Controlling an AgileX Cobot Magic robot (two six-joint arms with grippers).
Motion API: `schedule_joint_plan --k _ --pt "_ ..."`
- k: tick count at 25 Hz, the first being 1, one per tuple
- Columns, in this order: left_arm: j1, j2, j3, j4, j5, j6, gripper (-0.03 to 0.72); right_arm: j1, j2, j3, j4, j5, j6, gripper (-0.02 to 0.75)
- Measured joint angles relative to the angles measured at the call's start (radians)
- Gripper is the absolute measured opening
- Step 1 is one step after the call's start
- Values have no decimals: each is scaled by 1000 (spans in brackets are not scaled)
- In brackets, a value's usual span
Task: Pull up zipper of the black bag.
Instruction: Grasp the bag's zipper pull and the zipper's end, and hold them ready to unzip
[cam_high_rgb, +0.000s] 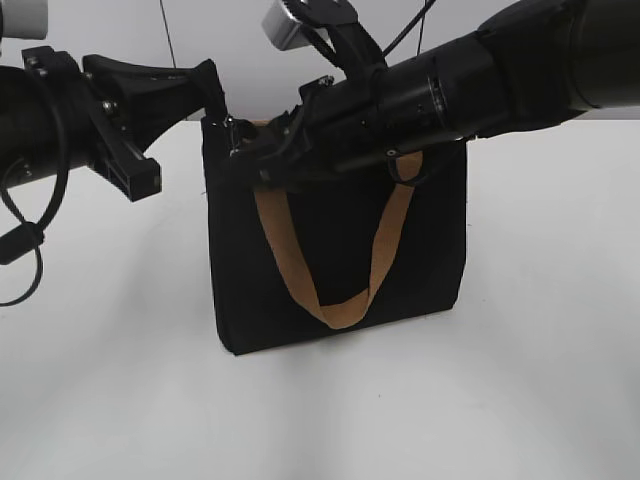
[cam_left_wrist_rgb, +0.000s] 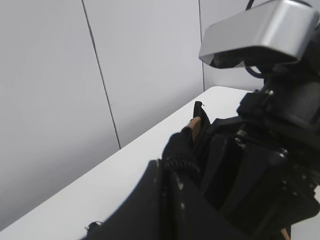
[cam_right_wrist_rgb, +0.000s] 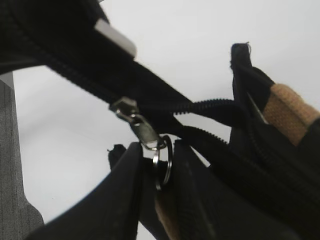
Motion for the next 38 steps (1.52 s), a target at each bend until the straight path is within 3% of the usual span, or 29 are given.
schedule_joint_plan --k 13,21,23,30,38 --pt "0 0 0 0 7 0 -9 0 0 0 4 0 54 182" --pt "0 0 0 0 13 0 -9 0 -7 0 3 -12 56 11" --pt "0 0 0 0 16 0 -9 0 -7 0 3 -16 56 -1" --pt "0 -1 0 0 31 0 -9 0 -7 0 2 -18 57 12" --pt "0 -1 0 0 34 0 -9 0 -7 0 2 -18 60 135"
